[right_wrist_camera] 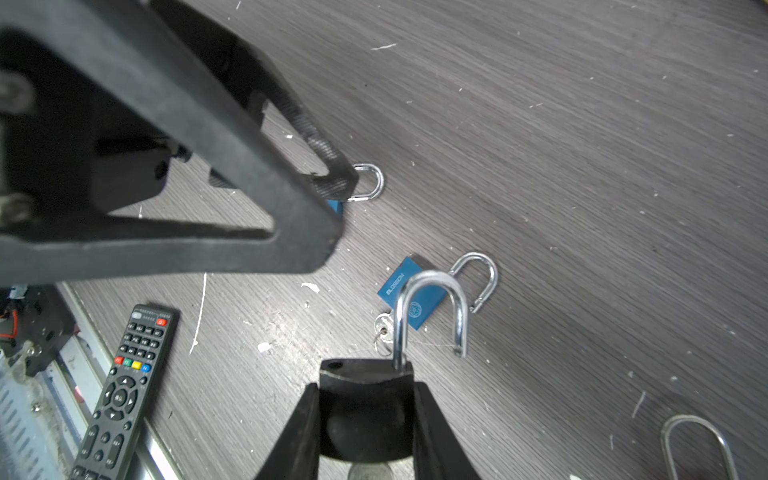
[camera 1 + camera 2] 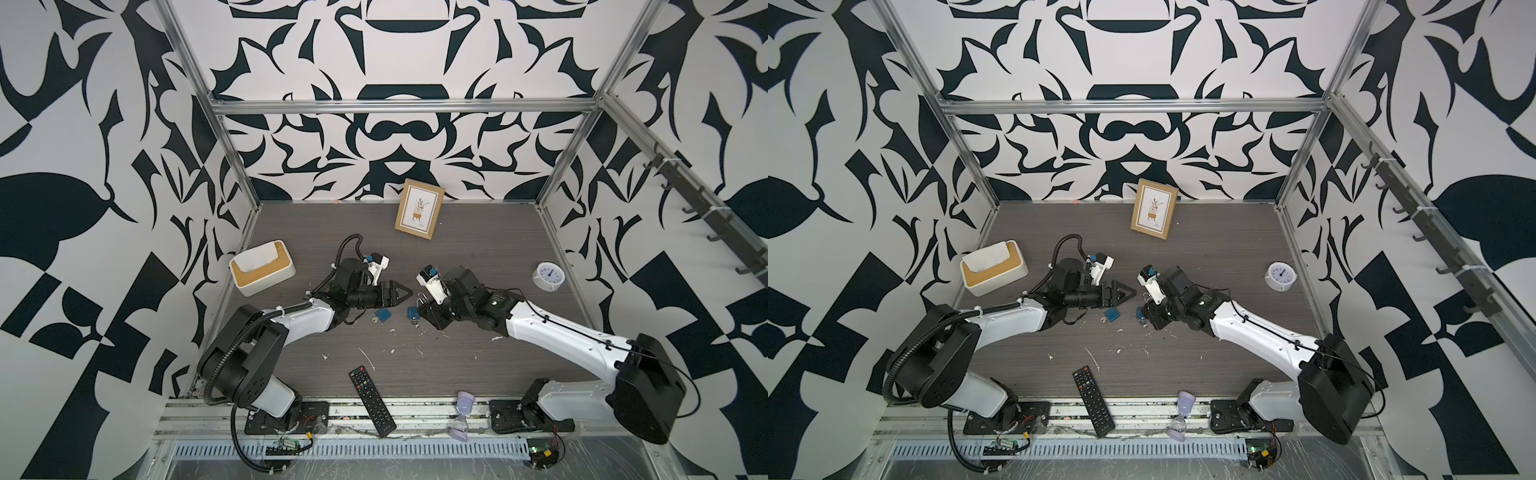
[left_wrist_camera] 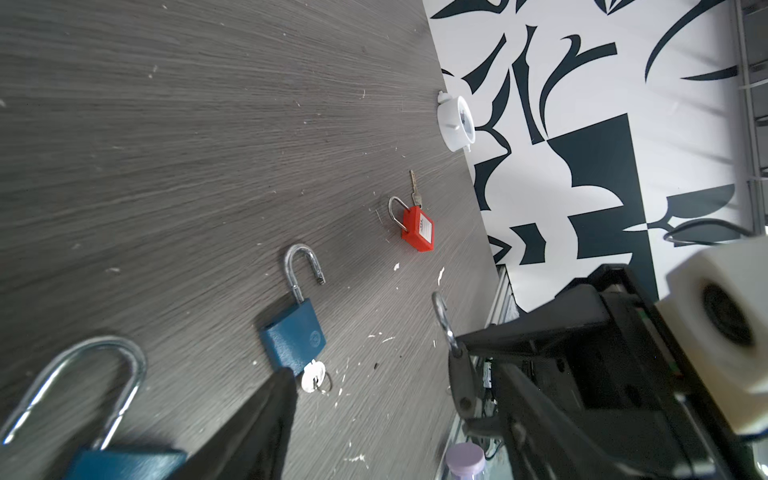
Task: Lock with the key
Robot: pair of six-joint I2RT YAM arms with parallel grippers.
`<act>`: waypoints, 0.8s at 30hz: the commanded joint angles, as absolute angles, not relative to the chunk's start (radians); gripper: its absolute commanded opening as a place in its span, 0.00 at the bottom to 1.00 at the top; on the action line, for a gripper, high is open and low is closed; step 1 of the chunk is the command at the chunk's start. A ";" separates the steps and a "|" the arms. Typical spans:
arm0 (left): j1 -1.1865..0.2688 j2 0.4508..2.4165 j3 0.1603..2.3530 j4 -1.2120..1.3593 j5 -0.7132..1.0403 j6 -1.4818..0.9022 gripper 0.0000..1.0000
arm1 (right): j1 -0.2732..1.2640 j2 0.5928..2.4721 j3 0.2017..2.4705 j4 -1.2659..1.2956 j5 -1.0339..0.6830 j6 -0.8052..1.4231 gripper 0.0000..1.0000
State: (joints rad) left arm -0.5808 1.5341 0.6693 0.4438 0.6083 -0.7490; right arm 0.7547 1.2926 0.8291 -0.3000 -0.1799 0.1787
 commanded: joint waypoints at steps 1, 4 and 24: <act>-0.592 1.560 0.719 0.476 0.669 -0.763 0.78 | 0.768 1.297 0.881 -0.296 -0.180 0.160 0.00; -0.607 1.592 0.748 0.451 0.697 -0.754 0.75 | 0.779 1.311 0.901 -0.302 -0.179 0.156 0.00; -0.636 1.654 0.778 0.475 0.739 -0.788 0.35 | 0.812 1.317 0.932 -0.318 -0.159 0.152 0.01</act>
State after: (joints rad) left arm -0.6312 1.6363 0.7551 0.4526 0.7174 -0.7822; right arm 0.8024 1.3472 0.8909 -0.3332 -0.1612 0.1612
